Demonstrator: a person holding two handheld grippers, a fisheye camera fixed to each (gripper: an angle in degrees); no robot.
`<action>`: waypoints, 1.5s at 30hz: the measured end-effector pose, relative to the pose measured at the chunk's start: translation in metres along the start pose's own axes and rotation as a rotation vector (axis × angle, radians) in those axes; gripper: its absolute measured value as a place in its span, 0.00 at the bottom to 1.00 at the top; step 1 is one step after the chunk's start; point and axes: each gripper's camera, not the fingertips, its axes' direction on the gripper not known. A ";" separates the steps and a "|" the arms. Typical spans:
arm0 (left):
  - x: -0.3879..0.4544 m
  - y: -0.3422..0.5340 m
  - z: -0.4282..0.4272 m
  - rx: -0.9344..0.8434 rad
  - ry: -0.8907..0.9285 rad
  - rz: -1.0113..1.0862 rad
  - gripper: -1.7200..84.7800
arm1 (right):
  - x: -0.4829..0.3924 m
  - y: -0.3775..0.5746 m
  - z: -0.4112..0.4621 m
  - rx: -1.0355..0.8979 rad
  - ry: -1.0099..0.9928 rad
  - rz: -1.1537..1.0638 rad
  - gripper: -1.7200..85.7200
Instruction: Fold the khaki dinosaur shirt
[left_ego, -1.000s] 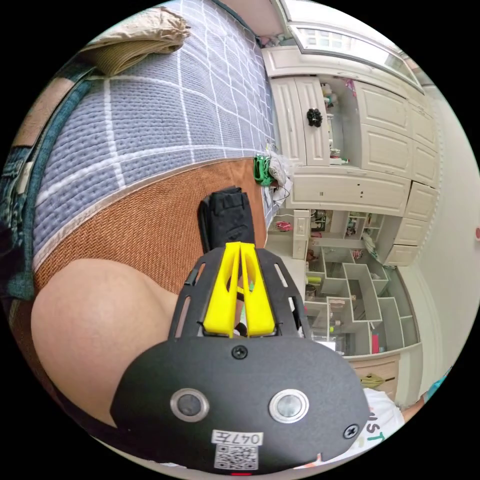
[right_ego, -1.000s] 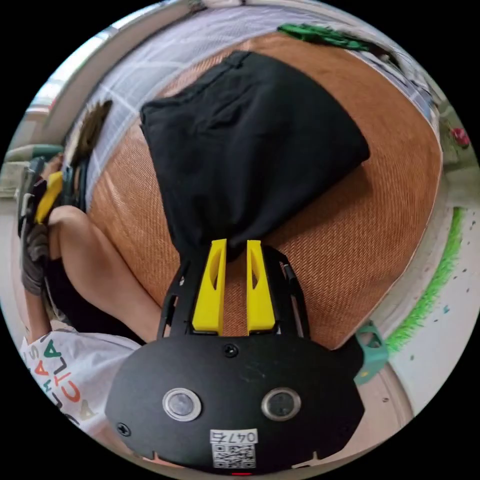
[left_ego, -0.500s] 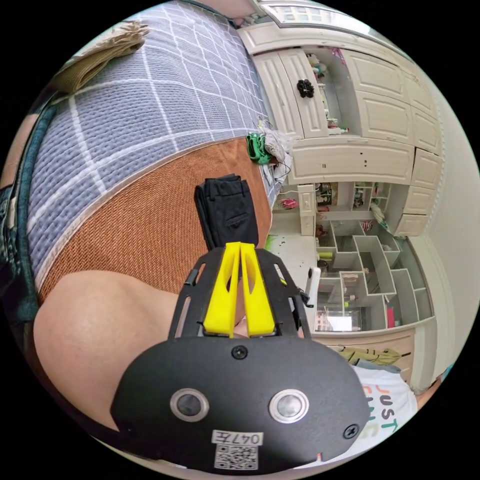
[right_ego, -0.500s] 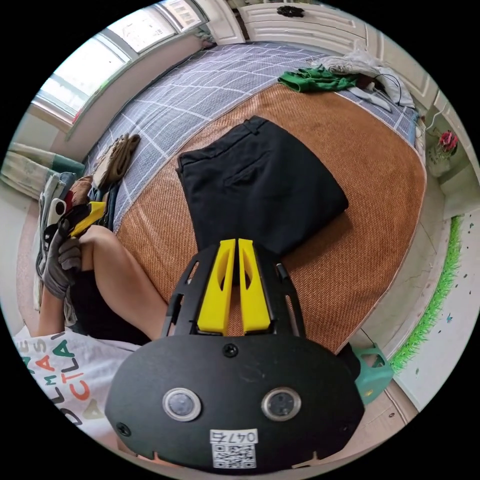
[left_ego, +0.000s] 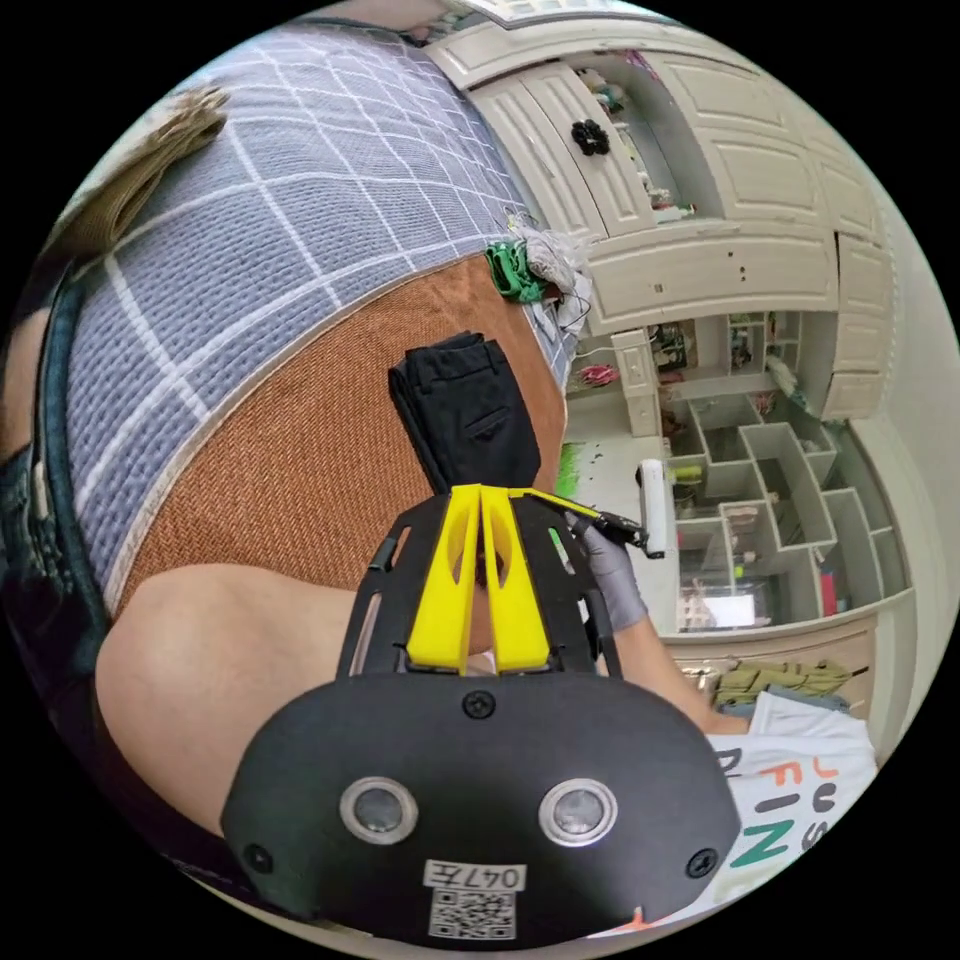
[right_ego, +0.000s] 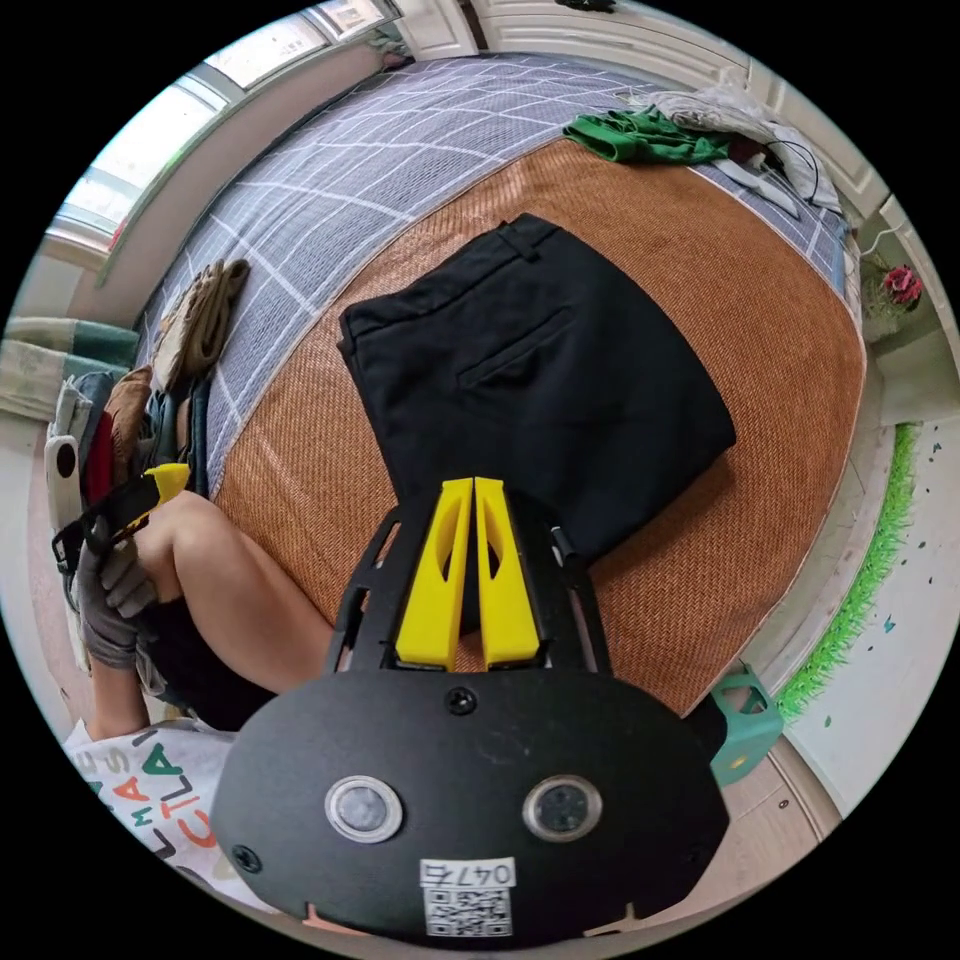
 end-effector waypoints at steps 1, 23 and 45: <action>0.011 -0.007 0.005 -0.019 -0.026 0.046 0.01 | 0.000 0.003 0.003 0.002 0.016 0.008 0.01; 0.114 -0.117 0.240 -0.415 -0.297 0.514 0.01 | 0.059 0.050 0.064 0.067 -0.198 0.386 0.11; 0.076 -0.138 0.281 -0.452 -0.228 0.435 0.01 | -0.110 -0.084 0.052 -0.093 0.161 0.012 0.01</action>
